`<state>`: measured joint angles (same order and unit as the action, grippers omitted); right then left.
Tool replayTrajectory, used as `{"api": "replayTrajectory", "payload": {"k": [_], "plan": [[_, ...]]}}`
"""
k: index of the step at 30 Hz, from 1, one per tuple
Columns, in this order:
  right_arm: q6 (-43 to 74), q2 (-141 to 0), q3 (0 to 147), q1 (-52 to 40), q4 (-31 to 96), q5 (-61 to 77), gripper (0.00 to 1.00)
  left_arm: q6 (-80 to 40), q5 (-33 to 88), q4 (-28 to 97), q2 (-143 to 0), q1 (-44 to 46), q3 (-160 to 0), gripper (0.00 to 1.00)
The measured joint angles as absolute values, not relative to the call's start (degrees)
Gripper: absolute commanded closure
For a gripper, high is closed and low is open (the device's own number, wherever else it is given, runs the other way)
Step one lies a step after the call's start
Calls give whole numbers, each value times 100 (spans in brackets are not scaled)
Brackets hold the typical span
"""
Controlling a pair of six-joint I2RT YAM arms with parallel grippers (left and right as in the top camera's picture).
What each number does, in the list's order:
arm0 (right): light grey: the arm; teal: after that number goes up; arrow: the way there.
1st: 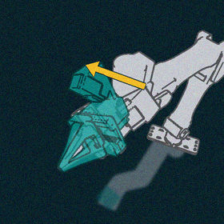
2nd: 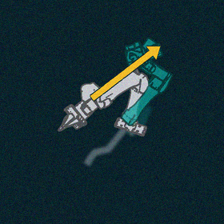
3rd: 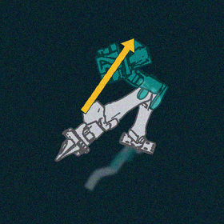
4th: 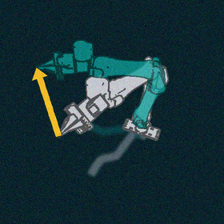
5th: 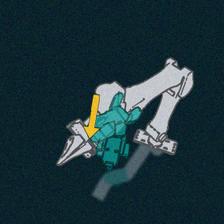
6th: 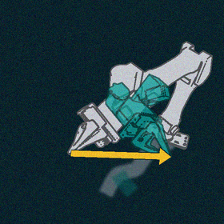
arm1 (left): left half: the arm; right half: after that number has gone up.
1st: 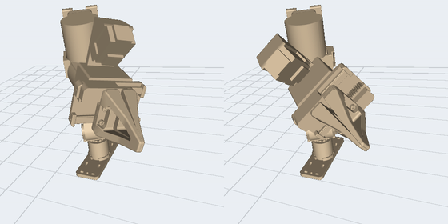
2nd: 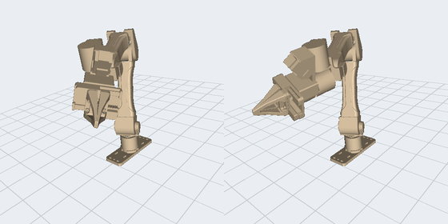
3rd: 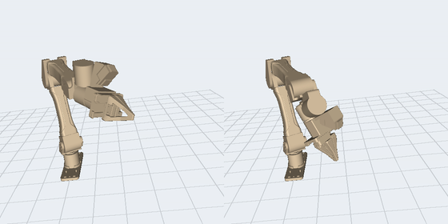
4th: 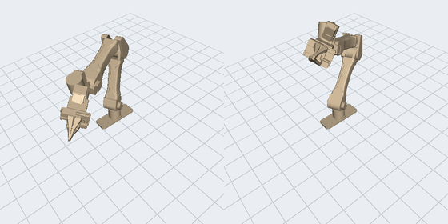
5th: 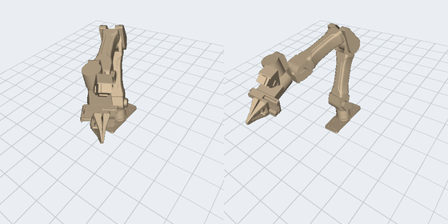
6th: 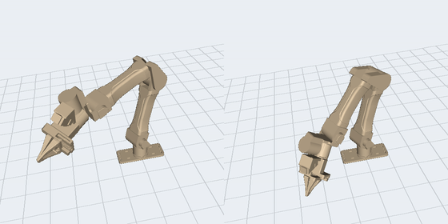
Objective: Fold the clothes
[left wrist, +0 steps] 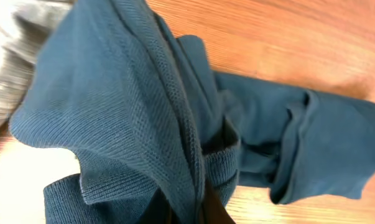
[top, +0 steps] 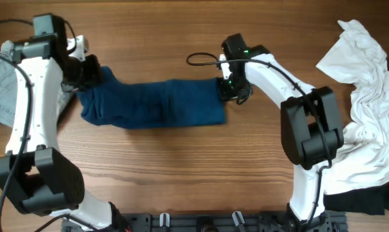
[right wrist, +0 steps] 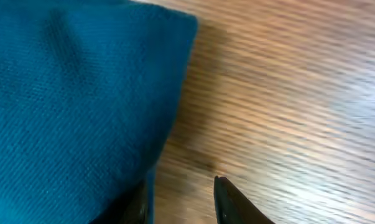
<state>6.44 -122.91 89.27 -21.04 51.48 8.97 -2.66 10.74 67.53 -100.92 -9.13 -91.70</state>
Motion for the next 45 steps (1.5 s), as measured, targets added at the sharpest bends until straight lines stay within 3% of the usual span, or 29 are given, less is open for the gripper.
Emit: {"api": "replayTrajectory", "payload": {"k": [14,34,43,45], "plan": [[1160,-12291,8927,-2714,5148,895,65,-1417,1341,6445,-10092,1009,-9170,96],[1459,-12291,8930,-2897,5256,897,64,-1837,1177,5817,-10556,1916,-9170,95],[1562,-11325,9406,-1616,5660,766,64,-1964,1184,5776,-10558,1962,-9170,93],[1557,-11142,9476,-1367,5745,755,64,-1973,1184,5774,-10558,1999,-9170,80]]}}
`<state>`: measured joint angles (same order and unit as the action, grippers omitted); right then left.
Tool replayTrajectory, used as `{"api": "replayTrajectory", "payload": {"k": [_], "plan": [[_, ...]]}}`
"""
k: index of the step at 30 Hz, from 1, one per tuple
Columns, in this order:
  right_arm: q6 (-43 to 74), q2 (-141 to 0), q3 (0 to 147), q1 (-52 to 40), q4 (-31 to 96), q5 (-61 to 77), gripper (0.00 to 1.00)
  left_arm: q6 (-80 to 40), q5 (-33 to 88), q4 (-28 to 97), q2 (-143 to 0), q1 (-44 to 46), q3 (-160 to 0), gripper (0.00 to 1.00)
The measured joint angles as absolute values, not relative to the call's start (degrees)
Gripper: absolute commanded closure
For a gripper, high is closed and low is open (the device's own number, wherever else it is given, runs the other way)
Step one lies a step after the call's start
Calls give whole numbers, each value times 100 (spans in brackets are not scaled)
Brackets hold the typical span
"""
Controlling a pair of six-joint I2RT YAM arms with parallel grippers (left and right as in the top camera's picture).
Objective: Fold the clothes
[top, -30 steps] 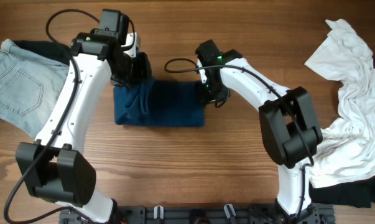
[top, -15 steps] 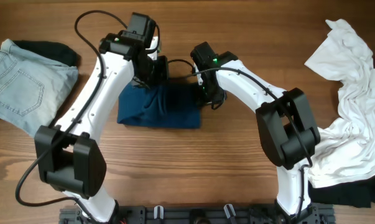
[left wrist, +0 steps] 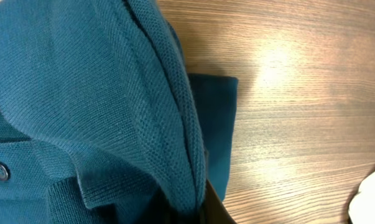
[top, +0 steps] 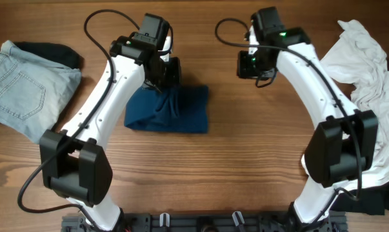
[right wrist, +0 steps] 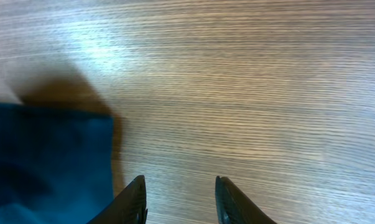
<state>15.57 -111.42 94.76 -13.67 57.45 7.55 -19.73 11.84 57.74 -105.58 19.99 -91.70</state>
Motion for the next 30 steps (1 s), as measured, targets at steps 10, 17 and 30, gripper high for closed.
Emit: {"api": "replayTrajectory", "payload": {"k": [10,17,30], "plan": [[1061,-11142,9476,-1164,5782,1146,61,-2047,1264,5673,-10626,2397,-9170,25],[-34,-11142,9476,-2541,5671,2333,44,-2244,834,5673,-10549,82,-9181,22],[670,-11142,8388,-3924,4322,617,96,-2265,836,5758,-10923,-180,-9096,22]]}}
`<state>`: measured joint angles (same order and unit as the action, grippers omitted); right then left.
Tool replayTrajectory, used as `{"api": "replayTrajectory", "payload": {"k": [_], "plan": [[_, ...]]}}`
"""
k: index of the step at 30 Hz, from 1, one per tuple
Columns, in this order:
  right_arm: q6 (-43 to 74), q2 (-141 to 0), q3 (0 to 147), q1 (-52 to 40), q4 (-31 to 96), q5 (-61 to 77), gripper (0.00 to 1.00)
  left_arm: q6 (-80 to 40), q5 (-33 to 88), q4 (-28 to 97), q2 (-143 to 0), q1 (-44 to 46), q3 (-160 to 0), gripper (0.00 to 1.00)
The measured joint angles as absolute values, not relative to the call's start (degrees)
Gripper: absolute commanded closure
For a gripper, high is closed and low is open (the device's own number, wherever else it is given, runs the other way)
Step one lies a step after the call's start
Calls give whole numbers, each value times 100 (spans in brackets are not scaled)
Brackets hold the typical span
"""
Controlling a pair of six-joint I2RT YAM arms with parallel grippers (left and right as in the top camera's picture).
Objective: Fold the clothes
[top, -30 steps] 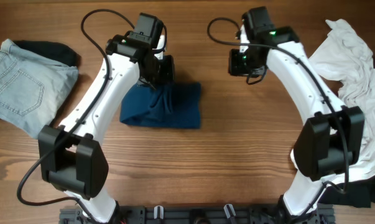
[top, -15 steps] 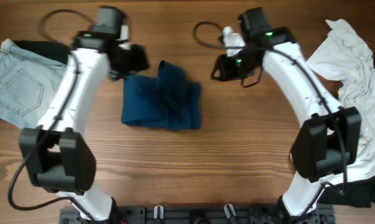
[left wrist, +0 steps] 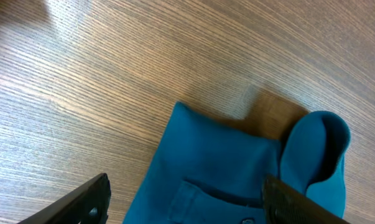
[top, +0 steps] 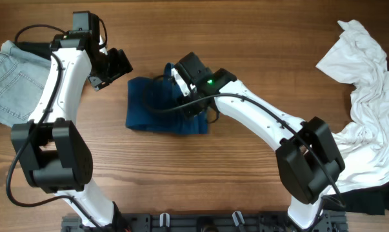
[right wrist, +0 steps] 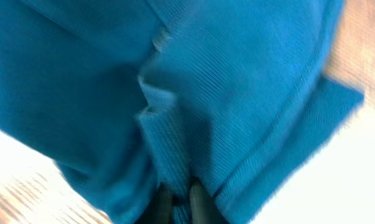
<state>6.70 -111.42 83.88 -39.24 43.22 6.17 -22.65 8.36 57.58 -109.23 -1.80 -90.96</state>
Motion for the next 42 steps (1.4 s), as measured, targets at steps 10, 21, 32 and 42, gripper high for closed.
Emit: {"api": "replayTrajectory", "payload": {"k": [10,21,32,42], "plan": [[4007,-11142,8278,-3782,6073,-808,71,-2265,836,6012,-10925,-180,-9091,25],[2941,-10136,8735,-3424,5349,246,77,-1831,836,4925,-11109,600,-9083,25],[2950,-11504,8486,-2987,6073,-301,87,-1778,493,6547,-12173,814,-8906,34],[1730,-10733,8495,-2314,6213,989,85,-2274,923,7258,-12110,609,-8790,33]]}}
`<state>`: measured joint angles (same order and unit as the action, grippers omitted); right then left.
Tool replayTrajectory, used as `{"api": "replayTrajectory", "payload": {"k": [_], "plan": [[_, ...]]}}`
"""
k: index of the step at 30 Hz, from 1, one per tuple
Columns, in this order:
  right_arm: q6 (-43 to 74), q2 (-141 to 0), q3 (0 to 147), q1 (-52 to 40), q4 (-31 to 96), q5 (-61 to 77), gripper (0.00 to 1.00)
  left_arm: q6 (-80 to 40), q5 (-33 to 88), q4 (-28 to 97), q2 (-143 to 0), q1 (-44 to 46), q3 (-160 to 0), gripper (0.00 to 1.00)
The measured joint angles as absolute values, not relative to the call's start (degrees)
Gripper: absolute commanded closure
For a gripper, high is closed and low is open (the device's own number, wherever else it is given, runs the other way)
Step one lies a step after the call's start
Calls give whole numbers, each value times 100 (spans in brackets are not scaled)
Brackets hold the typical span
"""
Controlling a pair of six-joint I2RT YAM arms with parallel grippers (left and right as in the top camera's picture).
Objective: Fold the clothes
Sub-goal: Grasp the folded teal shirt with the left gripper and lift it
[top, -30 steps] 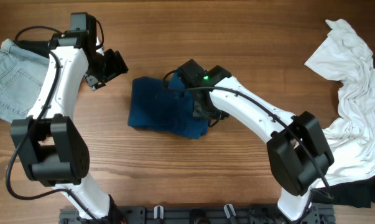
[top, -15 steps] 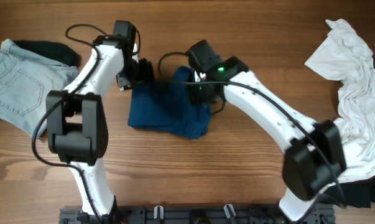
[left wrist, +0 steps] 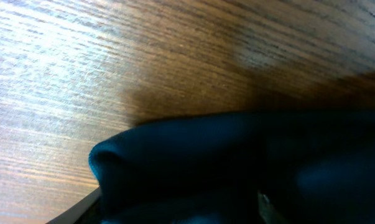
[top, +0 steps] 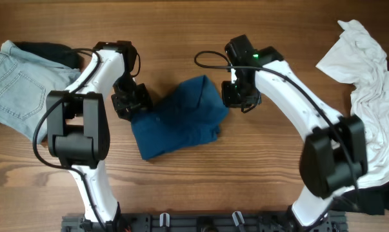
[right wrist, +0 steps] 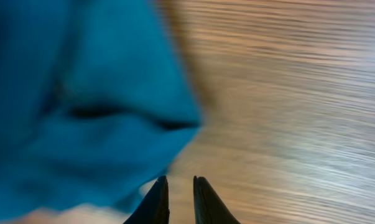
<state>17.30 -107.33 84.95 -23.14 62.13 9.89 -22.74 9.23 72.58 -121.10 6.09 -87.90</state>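
The dark blue shirt (top: 181, 116) lies folded and skewed in the middle of the table (top: 181, 187). My left gripper (top: 131, 103) sits at its left edge. In the left wrist view the left gripper (left wrist: 175, 208) is open, and the dark shirt (left wrist: 237, 162) fills the space between its spread fingers. My right gripper (top: 236, 96) is at the shirt's right edge. In the right wrist view the right gripper (right wrist: 181, 186) has its fingers almost together with only wood showing between the tips, and the shirt (right wrist: 81, 93) is just to their left.
Light blue jeans (top: 20, 84) lie at the far left with a dark garment (top: 49, 51) behind them. A pile of white clothes (top: 368, 96) covers the right side, with a black garment (top: 368, 200) at the lower right.
The shirt now lies askew and a little further right. My right gripper has let go of its middle and is at its right edge. My left gripper has come from off to the left onto its left edge.
The shirt was stretched long between both grippers. Then the left gripper held its end over the right half, folding it, with the right gripper open and away. Then the left was open and clear while the right pinched the fold. Now both are at its edges.
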Motion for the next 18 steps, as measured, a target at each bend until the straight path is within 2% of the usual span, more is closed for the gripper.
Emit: {"api": "replayTrajectory", "payload": {"k": [1,2,3,4,11,12,13,15,16,18], "plan": [[1509,-10591,8512,-2322,6313,1439,84,-2349,878,7172,-12020,609,-8757,30],[1302,-10473,8527,-2355,6434,1872,85,-2436,770,6873,-11745,609,-8724,32],[1177,-10455,8519,-2421,6403,2115,85,-2473,707,6613,-11528,609,-8707,48],[1116,-10455,8473,-2506,6340,2255,85,-2504,657,6294,-11286,609,-8711,53],[993,-10665,7249,-3323,4838,2587,83,-2567,585,6104,-11187,624,-8270,51],[993,-10722,7194,-3308,4759,2571,83,-2567,585,5968,-11192,626,-8018,54],[993,-10881,7159,-3253,4711,2495,83,-2567,585,5874,-11209,631,-7819,64],[991,-11122,7124,-3144,4565,2252,84,-2620,587,5666,-11233,631,-7275,77],[991,-11242,7118,-3068,4307,2073,84,-2611,587,5638,-11233,631,-7067,88],[989,-11306,7113,-2943,3839,1874,83,-2842,694,5780,-11163,631,-6864,91]]}}
